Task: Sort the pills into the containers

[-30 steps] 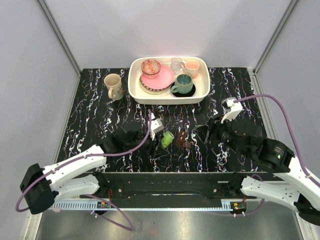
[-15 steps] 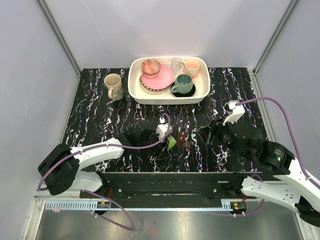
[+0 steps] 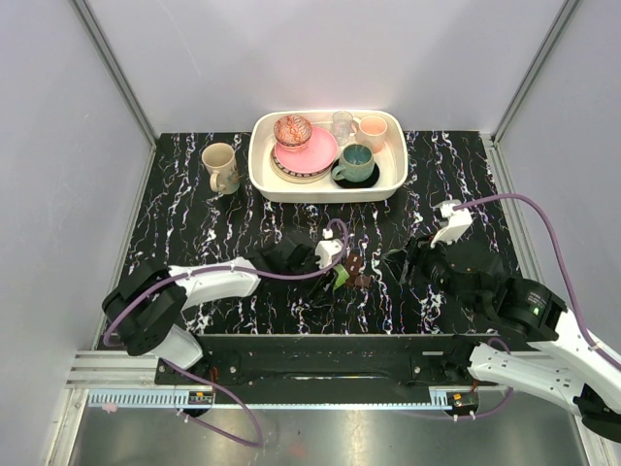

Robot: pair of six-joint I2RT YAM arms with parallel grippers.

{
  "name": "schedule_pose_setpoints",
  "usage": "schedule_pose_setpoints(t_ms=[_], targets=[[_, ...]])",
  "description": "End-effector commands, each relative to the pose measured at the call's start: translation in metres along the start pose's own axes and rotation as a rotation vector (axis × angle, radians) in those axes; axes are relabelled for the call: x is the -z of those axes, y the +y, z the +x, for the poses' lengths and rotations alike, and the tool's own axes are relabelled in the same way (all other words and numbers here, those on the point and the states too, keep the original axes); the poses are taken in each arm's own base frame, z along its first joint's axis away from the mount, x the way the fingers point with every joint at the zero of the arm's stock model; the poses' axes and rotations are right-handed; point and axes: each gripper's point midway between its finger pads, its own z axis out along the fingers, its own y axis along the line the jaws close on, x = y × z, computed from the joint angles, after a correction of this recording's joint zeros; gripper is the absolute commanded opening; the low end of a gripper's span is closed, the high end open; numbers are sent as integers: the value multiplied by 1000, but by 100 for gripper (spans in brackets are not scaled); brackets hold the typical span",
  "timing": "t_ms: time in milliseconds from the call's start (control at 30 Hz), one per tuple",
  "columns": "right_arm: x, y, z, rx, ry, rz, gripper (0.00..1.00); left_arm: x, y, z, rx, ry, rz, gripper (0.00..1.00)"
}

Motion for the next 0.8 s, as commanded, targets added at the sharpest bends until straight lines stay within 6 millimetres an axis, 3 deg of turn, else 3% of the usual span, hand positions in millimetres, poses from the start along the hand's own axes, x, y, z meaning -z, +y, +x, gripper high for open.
schedule_pose_setpoints(t_ms=[0,367,767], targets=[[-3,-1,-9,0,-46,13,0,-4,2,-24,-58,-26,-11,0],[-4,-4,-6,-10,-47,29,0,-11,12,-17,-52,48,-46,0],[5,-30,-16,-80,-117,149,0,-13,17,-7,-44,123,-68,0]])
